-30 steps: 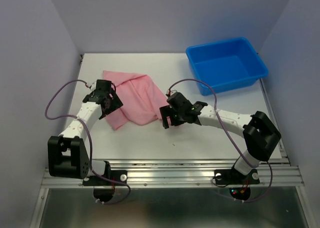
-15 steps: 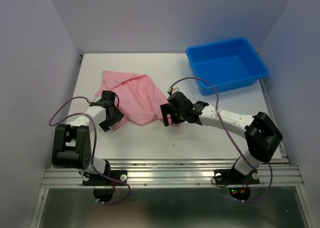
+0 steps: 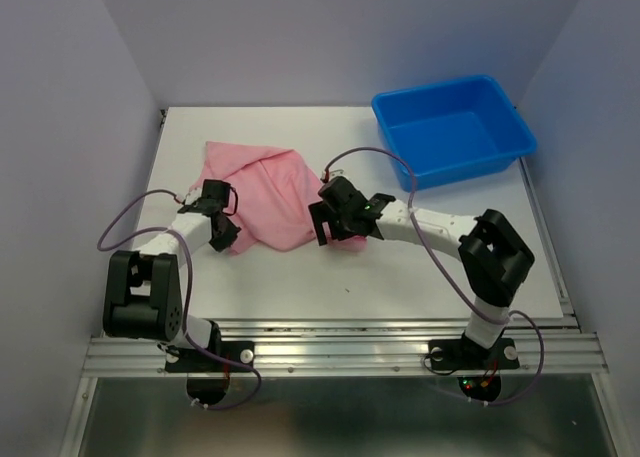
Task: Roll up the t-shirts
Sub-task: Flatten out the T-shirt at the center of the board.
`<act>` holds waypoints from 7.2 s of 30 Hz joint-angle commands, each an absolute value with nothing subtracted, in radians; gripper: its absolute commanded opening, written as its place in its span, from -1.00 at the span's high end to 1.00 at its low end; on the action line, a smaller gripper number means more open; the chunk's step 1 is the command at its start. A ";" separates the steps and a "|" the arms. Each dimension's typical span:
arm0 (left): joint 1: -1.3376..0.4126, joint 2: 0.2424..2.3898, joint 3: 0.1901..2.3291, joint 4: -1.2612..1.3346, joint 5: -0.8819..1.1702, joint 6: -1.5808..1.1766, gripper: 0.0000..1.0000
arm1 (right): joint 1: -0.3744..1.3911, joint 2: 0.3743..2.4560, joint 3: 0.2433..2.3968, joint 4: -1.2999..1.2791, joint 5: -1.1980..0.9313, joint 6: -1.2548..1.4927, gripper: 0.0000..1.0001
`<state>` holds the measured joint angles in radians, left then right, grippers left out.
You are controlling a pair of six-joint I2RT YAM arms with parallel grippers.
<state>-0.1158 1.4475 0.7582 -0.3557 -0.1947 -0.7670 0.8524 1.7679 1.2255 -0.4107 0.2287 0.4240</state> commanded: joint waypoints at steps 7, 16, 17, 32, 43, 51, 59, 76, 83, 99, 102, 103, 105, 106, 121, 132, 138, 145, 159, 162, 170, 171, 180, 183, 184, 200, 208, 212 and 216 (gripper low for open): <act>-0.112 1.287 0.762 -0.364 -0.176 -0.733 1.00 | 0.859 1.940 1.411 -0.391 0.268 0.400 -0.13; -0.110 1.172 0.788 -0.399 -0.181 -0.689 1.00 | 0.859 1.772 1.417 -0.400 0.344 0.423 0.99; -0.110 1.161 0.792 -0.403 -0.181 -0.680 1.00 | 0.859 1.741 1.405 -0.402 0.347 0.425 0.99; -0.106 1.028 0.827 -0.436 -0.152 -0.643 1.00 | 0.669 1.845 1.682 -0.449 0.380 0.298 0.45; -0.106 1.049 0.805 -0.388 -0.087 -0.647 1.00 | 0.658 1.884 1.757 -0.525 0.439 0.244 -0.41; -0.106 1.042 0.807 -0.397 -0.095 -0.640 1.00 | 0.591 1.888 1.706 -0.525 0.440 0.236 -0.42; -0.106 1.014 0.805 -0.405 -0.084 -0.640 1.00 | 0.560 1.879 1.691 -0.577 0.368 0.215 -0.44; -0.106 0.994 0.827 -0.422 -0.086 -0.637 1.00 | 0.543 1.554 1.255 -0.591 0.282 0.255 -0.55; -0.106 0.994 0.836 -0.434 -0.110 -0.629 1.00 | 0.456 1.687 1.367 -0.592 0.302 0.239 -0.57; -0.106 0.991 0.825 -0.433 -0.110 -0.629 1.00 | 0.374 1.985 1.721 -0.555 0.350 0.219 -0.58; -0.106 0.989 0.830 -0.436 -0.110 -0.626 1.00 | 0.374 1.993 1.736 -0.558 0.321 0.221 -0.57; -0.106 0.988 0.830 -0.437 -0.112 -0.624 1.00 | 0.374 1.979 1.730 -0.558 0.277 0.219 -0.57; -0.106 0.988 0.831 -0.439 -0.115 -0.624 1.00 | 0.374 1.951 1.706 -0.558 0.232 0.229 -0.58; -0.106 0.986 0.830 -0.436 -0.115 -0.623 1.00 | 0.374 1.933 1.669 -0.557 0.212 0.233 -0.59; -0.106 0.985 0.833 -0.453 -0.140 -0.603 1.00 | 0.771 1.815 1.419 -0.472 0.252 0.295 -0.59; -0.106 0.965 0.833 -0.462 -0.126 -0.604 1.00 | 0.825 2.035 1.574 -0.448 0.400 0.256 -0.53; -0.106 0.960 0.827 -0.465 -0.112 -0.600 1.00 | 0.825 2.092 1.635 -0.410 0.488 0.256 -0.34; -0.106 0.959 0.816 -0.454 -0.101 -0.600 1.00 | 0.825 2.128 1.680 -0.400 0.509 0.250 -0.18; -0.106 0.956 0.831 -0.488 -0.081 -0.575 1.00 | 0.807 2.011 1.713 -0.374 0.588 0.195 0.99; -0.106 0.948 0.827 -0.500 -0.080 -0.568 1.00 | 0.760 2.029 1.788 -0.376 0.548 0.170 0.99; -0.106 0.925 0.839 -0.535 -0.103 -0.575 1.00 | 0.654 2.247 2.075 -0.425 0.494 0.158 0.92; -0.106 0.922 0.839 -0.540 -0.104 -0.577 1.00 | 0.640 2.273 2.110 -0.426 0.489 0.163 0.85; -0.104 0.905 0.857 -0.548 -0.107 -0.589 1.00 | 0.615 2.284 2.222 -0.512 0.367 0.156 -0.36; -0.104 0.920 0.880 -0.551 -0.139 -0.578 1.00 | 0.615 2.145 2.087 -0.491 0.312 0.190 -0.39; -0.103 0.925 0.887 -0.549 -0.147 -0.574 1.00 | 0.615 2.145 2.086 -0.489 0.298 0.201 -0.39; -0.008 1.064 1.028 -0.489 -0.158 -0.502 1.00 | 0.635 1.766 1.261 -0.333 0.163 0.529 -0.67; -0.008 1.092 1.055 -0.471 -0.133 -0.505 1.00 | 0.644 1.864 1.227 -0.267 0.149 0.571 -0.57; -0.008 1.097 1.058 -0.472 -0.133 -0.502 1.00 | 0.644 1.908 1.241 -0.213 0.161 0.580 -0.29; -0.008 1.098 1.060 -0.472 -0.138 -0.489 1.00 | 0.644 1.941 1.288 -0.221 0.190 0.555 0.37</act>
